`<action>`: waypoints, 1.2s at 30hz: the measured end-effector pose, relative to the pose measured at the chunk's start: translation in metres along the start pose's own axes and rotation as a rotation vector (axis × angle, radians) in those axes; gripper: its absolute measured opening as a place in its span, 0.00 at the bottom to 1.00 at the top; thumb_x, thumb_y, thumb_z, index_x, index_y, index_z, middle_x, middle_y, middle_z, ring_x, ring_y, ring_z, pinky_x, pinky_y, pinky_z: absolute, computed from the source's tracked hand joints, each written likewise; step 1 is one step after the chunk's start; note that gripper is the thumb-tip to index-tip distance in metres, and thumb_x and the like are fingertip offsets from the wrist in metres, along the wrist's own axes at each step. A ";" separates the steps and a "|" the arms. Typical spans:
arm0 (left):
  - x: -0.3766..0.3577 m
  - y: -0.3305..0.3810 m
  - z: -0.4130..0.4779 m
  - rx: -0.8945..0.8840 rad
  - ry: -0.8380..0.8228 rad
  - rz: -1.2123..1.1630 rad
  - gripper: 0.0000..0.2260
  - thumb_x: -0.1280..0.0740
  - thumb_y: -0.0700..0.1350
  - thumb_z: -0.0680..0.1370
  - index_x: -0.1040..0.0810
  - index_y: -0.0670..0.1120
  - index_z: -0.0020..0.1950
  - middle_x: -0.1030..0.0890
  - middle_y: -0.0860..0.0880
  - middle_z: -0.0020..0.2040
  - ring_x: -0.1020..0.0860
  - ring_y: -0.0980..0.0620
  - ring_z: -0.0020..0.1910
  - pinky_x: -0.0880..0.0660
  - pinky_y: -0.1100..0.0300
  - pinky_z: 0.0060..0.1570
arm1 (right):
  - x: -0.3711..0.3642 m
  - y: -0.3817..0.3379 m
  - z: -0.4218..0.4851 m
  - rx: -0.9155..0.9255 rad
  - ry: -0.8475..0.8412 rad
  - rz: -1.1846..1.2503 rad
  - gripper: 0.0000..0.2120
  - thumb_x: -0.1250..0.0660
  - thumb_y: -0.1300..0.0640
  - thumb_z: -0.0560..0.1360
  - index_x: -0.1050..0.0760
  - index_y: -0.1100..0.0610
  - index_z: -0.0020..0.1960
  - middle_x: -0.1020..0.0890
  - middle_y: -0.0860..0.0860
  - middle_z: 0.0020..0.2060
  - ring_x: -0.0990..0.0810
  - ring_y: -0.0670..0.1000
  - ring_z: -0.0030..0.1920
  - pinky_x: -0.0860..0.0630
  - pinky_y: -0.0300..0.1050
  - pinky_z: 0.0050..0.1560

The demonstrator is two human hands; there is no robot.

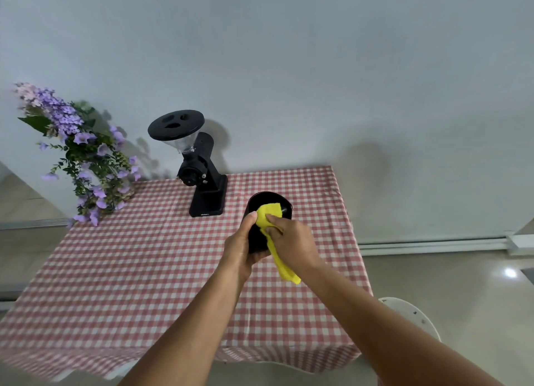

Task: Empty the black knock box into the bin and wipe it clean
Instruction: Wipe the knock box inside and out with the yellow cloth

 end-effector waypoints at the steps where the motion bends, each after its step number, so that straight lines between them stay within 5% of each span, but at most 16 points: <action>1: 0.000 0.001 0.000 0.000 -0.006 -0.004 0.19 0.32 0.55 0.79 0.16 0.42 0.60 0.11 0.44 0.48 0.12 0.50 0.44 0.17 0.48 0.48 | -0.003 -0.001 -0.003 0.016 -0.032 0.026 0.17 0.37 0.52 0.80 0.25 0.47 0.68 0.16 0.51 0.56 0.17 0.50 0.53 0.20 0.46 0.54; 8: 0.012 0.000 -0.003 -0.015 0.010 -0.014 0.20 0.32 0.56 0.79 0.19 0.43 0.62 0.13 0.41 0.51 0.13 0.42 0.49 0.19 0.40 0.57 | 0.025 0.006 0.017 0.150 -0.108 -0.438 0.16 0.39 0.53 0.80 0.23 0.39 0.64 0.19 0.49 0.61 0.20 0.54 0.58 0.23 0.47 0.56; 14: 0.015 0.017 -0.005 -0.057 0.015 -0.039 0.21 0.31 0.52 0.79 0.24 0.42 0.68 0.18 0.44 0.57 0.18 0.47 0.54 0.21 0.36 0.61 | 0.079 -0.002 0.029 0.023 0.306 -0.022 0.16 0.35 0.54 0.78 0.22 0.48 0.64 0.15 0.52 0.55 0.18 0.55 0.55 0.28 0.43 0.47; 20: 0.006 0.011 -0.003 -0.060 -0.036 0.029 0.22 0.29 0.53 0.78 0.22 0.42 0.67 0.16 0.42 0.60 0.14 0.49 0.50 0.19 0.38 0.58 | 0.054 -0.002 0.044 0.053 -0.133 -0.211 0.17 0.35 0.50 0.79 0.24 0.47 0.67 0.22 0.49 0.66 0.24 0.52 0.66 0.28 0.44 0.63; 26: -0.010 0.007 -0.009 -0.024 -0.005 -0.176 0.13 0.30 0.52 0.79 0.22 0.45 0.57 0.18 0.43 0.52 0.14 0.48 0.41 0.20 0.38 0.59 | 0.028 0.003 0.026 0.047 0.165 -0.132 0.20 0.38 0.54 0.81 0.29 0.51 0.72 0.24 0.52 0.69 0.25 0.55 0.67 0.27 0.49 0.63; 29: -0.017 0.007 -0.012 -0.011 0.035 -0.300 0.13 0.30 0.52 0.79 0.21 0.44 0.55 0.18 0.41 0.52 0.16 0.44 0.47 0.20 0.39 0.56 | 0.012 0.010 0.015 -0.105 0.211 0.084 0.18 0.39 0.56 0.81 0.27 0.56 0.70 0.17 0.53 0.55 0.20 0.54 0.54 0.26 0.45 0.52; 32: -0.016 0.010 -0.009 -0.063 -0.001 -0.169 0.15 0.29 0.52 0.78 0.19 0.43 0.59 0.15 0.43 0.51 0.13 0.48 0.42 0.17 0.45 0.50 | 0.016 0.017 0.016 -0.176 0.227 0.182 0.09 0.38 0.57 0.79 0.19 0.57 0.53 0.16 0.52 0.39 0.18 0.54 0.41 0.21 0.50 0.43; 36: -0.015 0.020 -0.002 -0.114 -0.037 -0.071 0.19 0.26 0.51 0.76 0.19 0.42 0.63 0.14 0.42 0.54 0.13 0.47 0.45 0.18 0.38 0.56 | 0.034 0.011 0.029 -0.127 0.289 0.099 0.09 0.37 0.57 0.78 0.21 0.58 0.42 0.21 0.50 0.29 0.23 0.49 0.32 0.31 0.45 0.32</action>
Point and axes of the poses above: each hand's wrist, its own z-axis towards the middle knuckle, its own x-axis out of the back of the hand, y = z × x, the point moved 2 cm from there along z, towards the middle knuckle
